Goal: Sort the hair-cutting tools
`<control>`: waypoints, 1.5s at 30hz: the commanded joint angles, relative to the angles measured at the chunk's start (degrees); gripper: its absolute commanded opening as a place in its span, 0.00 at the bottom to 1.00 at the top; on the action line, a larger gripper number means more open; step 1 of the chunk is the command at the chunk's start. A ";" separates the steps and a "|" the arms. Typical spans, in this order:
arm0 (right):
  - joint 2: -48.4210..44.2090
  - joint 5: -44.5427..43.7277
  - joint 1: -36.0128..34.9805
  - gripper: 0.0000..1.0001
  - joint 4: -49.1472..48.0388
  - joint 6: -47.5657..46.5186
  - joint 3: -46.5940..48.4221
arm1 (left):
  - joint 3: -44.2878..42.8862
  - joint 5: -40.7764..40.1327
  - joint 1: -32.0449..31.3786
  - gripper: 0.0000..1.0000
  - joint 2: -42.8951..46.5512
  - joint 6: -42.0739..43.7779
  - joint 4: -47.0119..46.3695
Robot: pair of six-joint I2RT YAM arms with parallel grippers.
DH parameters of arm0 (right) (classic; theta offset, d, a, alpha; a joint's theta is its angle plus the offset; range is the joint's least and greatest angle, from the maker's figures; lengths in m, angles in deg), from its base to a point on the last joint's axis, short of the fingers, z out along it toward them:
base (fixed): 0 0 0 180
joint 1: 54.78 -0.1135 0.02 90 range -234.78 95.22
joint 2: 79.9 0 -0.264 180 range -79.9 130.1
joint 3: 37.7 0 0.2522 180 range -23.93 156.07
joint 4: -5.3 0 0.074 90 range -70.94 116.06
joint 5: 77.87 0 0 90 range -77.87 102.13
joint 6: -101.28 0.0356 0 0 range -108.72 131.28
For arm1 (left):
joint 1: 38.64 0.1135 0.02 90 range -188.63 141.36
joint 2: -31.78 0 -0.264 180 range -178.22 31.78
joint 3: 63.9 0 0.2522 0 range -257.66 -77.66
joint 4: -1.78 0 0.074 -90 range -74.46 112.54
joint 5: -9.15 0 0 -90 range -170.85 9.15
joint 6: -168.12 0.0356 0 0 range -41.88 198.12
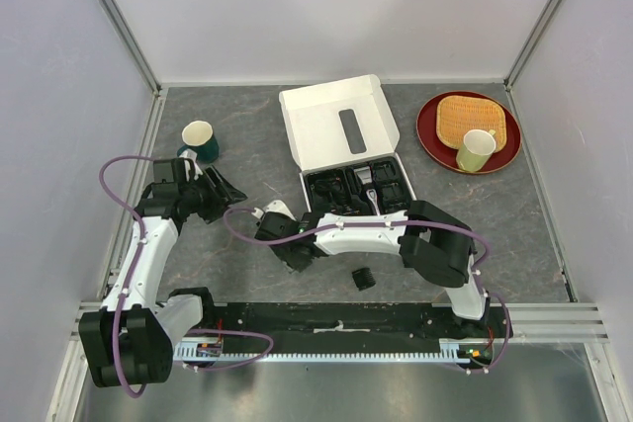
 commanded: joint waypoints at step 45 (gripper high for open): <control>-22.89 -17.58 16.03 0.41 -6.24 8.73 -19.33 | 1.84 6.59 0.58 0.63 1.28 5.35 -1.31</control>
